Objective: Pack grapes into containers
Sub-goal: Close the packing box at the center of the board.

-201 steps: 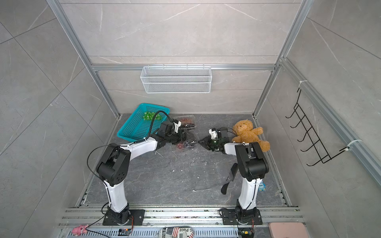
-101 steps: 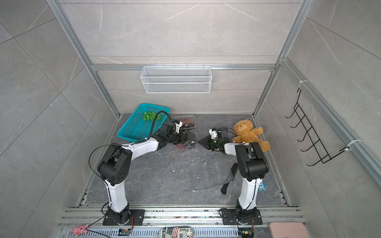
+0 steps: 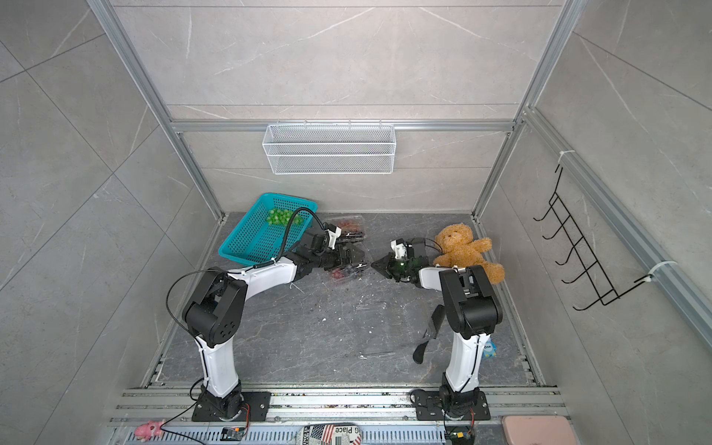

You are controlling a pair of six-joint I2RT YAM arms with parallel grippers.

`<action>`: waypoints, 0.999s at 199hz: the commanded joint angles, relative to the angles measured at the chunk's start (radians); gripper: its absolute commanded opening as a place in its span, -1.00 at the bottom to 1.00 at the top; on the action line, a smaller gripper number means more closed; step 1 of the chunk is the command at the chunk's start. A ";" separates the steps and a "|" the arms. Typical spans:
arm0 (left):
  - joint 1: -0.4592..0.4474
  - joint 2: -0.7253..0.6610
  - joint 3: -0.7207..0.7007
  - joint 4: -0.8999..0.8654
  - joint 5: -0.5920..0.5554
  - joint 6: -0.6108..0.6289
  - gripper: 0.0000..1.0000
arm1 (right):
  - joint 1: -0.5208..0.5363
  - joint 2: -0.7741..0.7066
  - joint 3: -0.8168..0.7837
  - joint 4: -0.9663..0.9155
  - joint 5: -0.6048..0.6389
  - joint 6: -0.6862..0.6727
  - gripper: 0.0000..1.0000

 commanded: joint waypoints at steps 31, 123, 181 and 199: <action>-0.006 0.029 -0.002 -0.030 -0.002 -0.010 0.99 | 0.009 0.011 0.000 -0.002 0.000 -0.014 -0.80; -0.004 -0.054 0.065 -0.165 -0.052 0.067 0.99 | -0.009 -0.102 0.029 -0.135 0.034 -0.066 -0.28; 0.020 -0.180 -0.011 -0.269 -0.195 0.082 0.99 | -0.009 -0.129 0.067 -0.236 0.092 -0.132 0.34; 0.050 -0.202 -0.063 -0.268 -0.207 0.039 0.99 | 0.003 -0.122 0.099 -0.285 0.121 -0.169 0.61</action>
